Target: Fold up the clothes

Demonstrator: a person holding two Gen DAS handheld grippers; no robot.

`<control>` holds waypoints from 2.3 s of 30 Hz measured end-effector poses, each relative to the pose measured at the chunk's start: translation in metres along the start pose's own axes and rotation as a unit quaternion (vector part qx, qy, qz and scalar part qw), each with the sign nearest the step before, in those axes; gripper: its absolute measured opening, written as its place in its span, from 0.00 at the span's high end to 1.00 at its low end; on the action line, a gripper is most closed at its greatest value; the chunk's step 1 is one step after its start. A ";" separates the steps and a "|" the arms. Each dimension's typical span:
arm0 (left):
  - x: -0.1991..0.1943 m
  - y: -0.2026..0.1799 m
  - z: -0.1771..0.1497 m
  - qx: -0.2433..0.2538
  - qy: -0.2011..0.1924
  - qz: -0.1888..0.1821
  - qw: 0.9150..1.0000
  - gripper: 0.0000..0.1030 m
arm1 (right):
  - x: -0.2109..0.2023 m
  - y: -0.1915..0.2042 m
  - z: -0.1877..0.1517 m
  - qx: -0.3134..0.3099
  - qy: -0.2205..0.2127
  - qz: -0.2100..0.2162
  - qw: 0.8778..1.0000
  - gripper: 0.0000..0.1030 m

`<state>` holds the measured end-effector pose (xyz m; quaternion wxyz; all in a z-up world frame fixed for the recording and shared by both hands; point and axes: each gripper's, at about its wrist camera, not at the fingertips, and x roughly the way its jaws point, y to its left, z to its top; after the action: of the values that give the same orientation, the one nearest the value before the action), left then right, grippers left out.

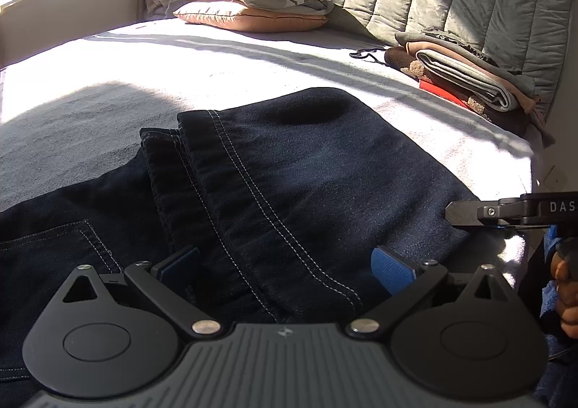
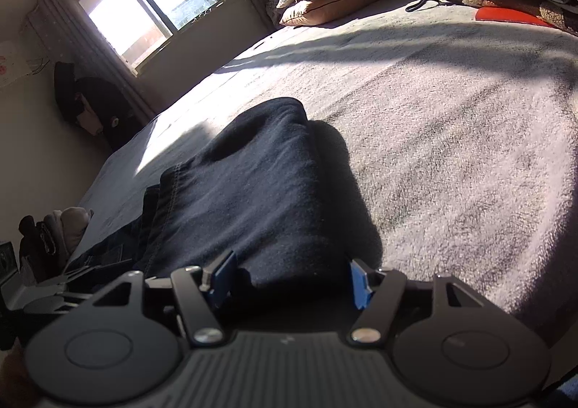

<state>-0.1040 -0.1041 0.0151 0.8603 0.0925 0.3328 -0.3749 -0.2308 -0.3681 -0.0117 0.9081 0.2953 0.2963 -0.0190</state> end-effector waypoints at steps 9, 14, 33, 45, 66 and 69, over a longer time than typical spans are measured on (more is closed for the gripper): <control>-0.007 0.023 0.001 -0.061 0.006 0.011 0.998 0.00 | 0.000 0.005 -0.003 -0.019 -0.009 -0.012 1.000 0.39; -0.011 0.028 0.002 -0.069 0.003 0.022 0.997 0.00 | 0.001 0.003 -0.003 -0.005 -0.011 -0.008 1.000 0.36; -0.023 0.053 0.005 -0.139 -0.004 -0.001 0.990 0.01 | 0.004 0.013 -0.008 -0.001 -0.037 -0.021 0.999 0.29; -0.017 0.038 0.002 -0.061 0.010 0.058 0.996 0.00 | -0.002 0.046 -0.018 -0.100 -0.099 -0.076 0.987 0.54; -0.061 0.109 0.007 -0.171 -0.021 0.065 0.983 0.00 | -0.028 0.179 -0.041 -0.394 -0.235 -0.109 0.882 0.69; -0.087 0.148 0.010 -0.223 -0.043 0.085 0.970 0.00 | -0.026 0.199 -0.046 -0.412 -0.245 -0.097 0.872 0.69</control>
<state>-0.0373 0.0467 0.0654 0.9013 -0.0903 0.3619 -0.2201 -0.2348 -0.1821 0.0770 0.9845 -0.1501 0.0725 -0.0549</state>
